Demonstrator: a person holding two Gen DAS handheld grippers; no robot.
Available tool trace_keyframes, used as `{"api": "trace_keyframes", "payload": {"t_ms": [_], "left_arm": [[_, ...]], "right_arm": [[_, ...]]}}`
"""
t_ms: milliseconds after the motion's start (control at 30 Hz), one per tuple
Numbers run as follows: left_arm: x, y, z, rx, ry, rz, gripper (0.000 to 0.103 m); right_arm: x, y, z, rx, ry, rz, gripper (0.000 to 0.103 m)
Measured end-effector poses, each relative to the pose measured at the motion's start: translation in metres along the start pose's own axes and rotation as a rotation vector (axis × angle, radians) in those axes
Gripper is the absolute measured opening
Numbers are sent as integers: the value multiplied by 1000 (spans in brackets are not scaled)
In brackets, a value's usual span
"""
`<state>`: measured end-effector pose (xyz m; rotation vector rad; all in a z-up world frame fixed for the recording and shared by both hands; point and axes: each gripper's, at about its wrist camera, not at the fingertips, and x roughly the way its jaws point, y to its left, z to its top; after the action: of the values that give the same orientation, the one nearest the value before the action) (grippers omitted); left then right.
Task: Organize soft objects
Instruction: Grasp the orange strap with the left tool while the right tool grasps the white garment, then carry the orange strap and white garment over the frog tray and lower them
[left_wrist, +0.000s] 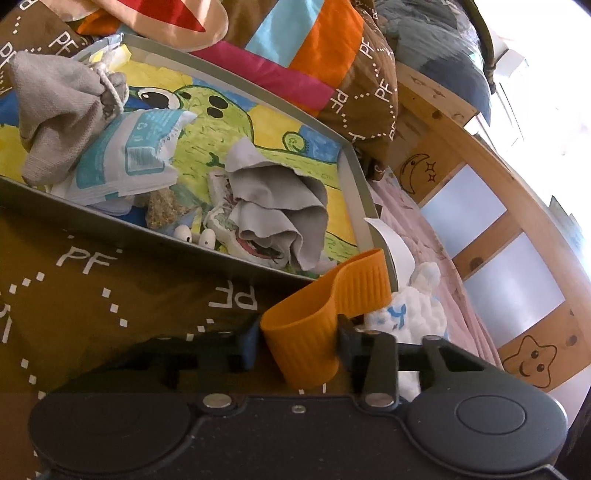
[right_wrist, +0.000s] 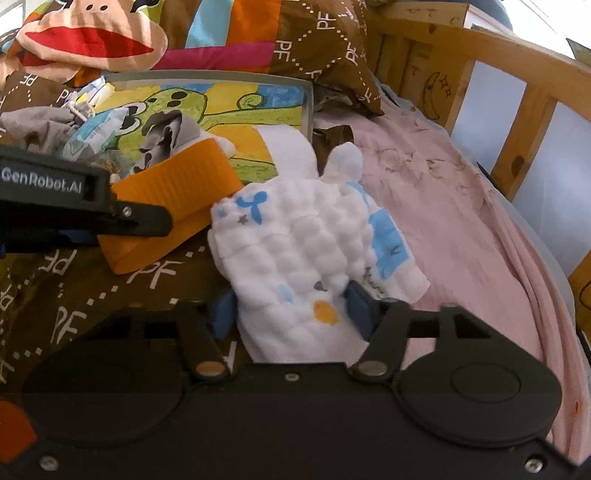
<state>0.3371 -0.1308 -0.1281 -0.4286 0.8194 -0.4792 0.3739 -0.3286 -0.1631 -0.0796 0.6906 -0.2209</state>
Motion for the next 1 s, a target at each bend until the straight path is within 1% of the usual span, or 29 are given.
{"api": "trace_keyframes", "payload": {"t_ms": [33,67,100,200,267,367,533,667,767,867,1000], "left_arm": [[-1,-1,0,6,-4,8,34],[-2,-1,-1,12,-8,14,31],[-4,-2,-1,20,-10,17,30],[-12,-8,-3,62,-25,33,25],[-18,-13,-4,92,-36,47,23],[-29,-20,-2,129,-57,63,22],[-51,-31,3,180,-100,81,21],[-66,-35,13,193,-141,97,21],[-75,-34,23,190,-184,127,21],[-80,-30,36,172,-225,156,21],[-78,-25,51,154,-260,195,21]], "right_arm": [[-2,0,0,4,-2,-1,31],[-2,0,0,4,-4,-4,23],[-5,0,0,5,-8,-6,18],[-11,-2,1,15,-31,-9,9],[-15,-3,1,20,-51,-17,7],[-24,-3,2,21,-92,-36,6],[-41,-6,5,22,-188,-81,6],[-56,-10,10,46,-276,-117,6],[-63,-11,17,69,-335,-118,6],[-63,-6,27,54,-393,-113,6],[-56,7,39,19,-425,-89,6]]}}
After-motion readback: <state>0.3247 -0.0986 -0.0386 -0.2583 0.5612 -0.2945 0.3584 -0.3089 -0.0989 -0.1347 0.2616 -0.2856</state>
